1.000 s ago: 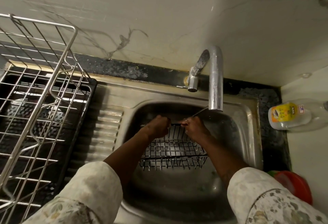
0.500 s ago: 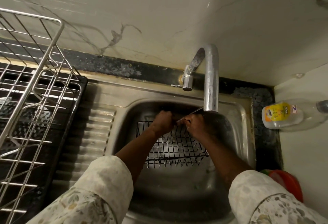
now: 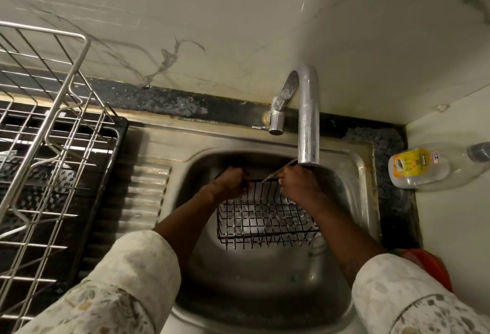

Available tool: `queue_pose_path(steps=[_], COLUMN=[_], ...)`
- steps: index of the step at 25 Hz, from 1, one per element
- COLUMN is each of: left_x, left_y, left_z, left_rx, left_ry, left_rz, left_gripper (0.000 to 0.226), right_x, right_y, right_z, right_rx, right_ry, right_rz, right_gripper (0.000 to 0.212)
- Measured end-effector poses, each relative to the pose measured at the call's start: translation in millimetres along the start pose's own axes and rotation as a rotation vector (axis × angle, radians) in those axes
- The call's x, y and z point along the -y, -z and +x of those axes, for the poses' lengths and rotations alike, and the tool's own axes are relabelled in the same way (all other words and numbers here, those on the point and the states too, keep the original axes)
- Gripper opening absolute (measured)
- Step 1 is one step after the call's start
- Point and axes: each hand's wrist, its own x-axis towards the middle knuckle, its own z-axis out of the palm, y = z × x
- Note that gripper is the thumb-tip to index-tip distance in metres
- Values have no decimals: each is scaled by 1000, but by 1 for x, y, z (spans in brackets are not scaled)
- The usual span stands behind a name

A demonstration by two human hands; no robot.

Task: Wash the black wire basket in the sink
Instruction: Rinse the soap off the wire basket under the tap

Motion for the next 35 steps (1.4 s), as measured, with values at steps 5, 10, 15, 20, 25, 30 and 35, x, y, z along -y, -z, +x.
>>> queue_pose_path(steps=[5, 10, 15, 20, 25, 30, 35], left_x=[-15, -19, -12, -5, -6, -4, -1], left_y=[-12, -4, -9, -7, -1, 7, 10], left_z=[3, 2, -9, -18, -13, -8, -12], left_rx=[113, -8, -45, -171, -54, 28, 102], left_ry=[-12, 85, 103, 185, 184, 179, 197], left_rz=[-93, -233, -203, -297, -344, -254, -366], left_gripper=[19, 20, 26, 22, 32, 34, 15], right_x=[21, 2, 0, 1, 9, 20, 32], right_y=[-14, -23, -22, -12, -5, -7, -16], right_z=[5, -2, -18, -27, -19, -11, -6], right_rx=[102, 117, 56, -14, 23, 73, 2], right_ry=[117, 112, 123, 131, 205, 228, 206], right_rz=[118, 146, 161, 70, -62, -52, -90], right_gripper=[20, 21, 19, 10, 19, 19, 22])
